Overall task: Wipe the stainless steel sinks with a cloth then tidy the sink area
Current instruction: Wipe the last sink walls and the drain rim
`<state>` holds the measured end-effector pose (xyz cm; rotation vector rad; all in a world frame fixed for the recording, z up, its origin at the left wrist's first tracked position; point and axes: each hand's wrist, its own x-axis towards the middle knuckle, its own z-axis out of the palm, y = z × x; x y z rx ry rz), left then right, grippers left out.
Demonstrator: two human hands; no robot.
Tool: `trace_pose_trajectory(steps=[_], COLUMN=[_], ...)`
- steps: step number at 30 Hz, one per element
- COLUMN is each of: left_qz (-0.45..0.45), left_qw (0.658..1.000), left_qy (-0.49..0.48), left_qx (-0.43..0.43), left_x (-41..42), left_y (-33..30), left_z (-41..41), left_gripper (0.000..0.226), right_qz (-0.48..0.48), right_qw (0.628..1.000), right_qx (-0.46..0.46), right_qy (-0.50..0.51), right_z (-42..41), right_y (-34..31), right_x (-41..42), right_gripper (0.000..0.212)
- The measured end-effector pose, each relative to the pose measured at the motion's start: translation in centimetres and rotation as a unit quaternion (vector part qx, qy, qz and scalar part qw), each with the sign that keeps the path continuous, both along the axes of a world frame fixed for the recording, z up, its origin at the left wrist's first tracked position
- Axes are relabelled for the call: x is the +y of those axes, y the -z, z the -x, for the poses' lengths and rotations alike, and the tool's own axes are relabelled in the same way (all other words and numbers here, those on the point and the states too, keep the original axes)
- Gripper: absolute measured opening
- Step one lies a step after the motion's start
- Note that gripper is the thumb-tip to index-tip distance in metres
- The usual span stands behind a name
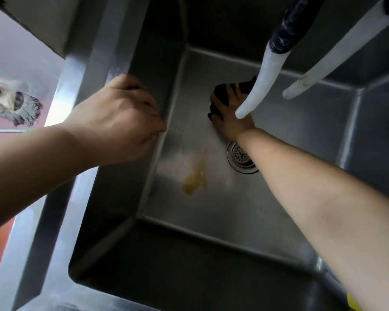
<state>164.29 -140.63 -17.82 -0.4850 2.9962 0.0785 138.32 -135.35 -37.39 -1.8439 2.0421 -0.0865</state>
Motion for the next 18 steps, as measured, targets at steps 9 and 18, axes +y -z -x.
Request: trace_pose_trajectory(steps=[9,18], left_qz=[0.011,0.010], left_qw=[0.999,0.997], left_qy=[-0.007,-0.022], left_qx=[-0.040,-0.072], left_x=[0.2,0.1], left_y=[-0.1,-0.1], left_z=[-0.2,-0.1], left_gripper=[0.030,0.031], right_qz=[-0.024,0.026], right_qw=[0.953,0.901], right_qx=[-0.042,-0.023], right_qy=[-0.298,-0.433], right_z=[-9.4,-9.0], right_y=[-1.0,1.3], right_x=[14.6,15.5], right_gripper=[0.056,0.042])
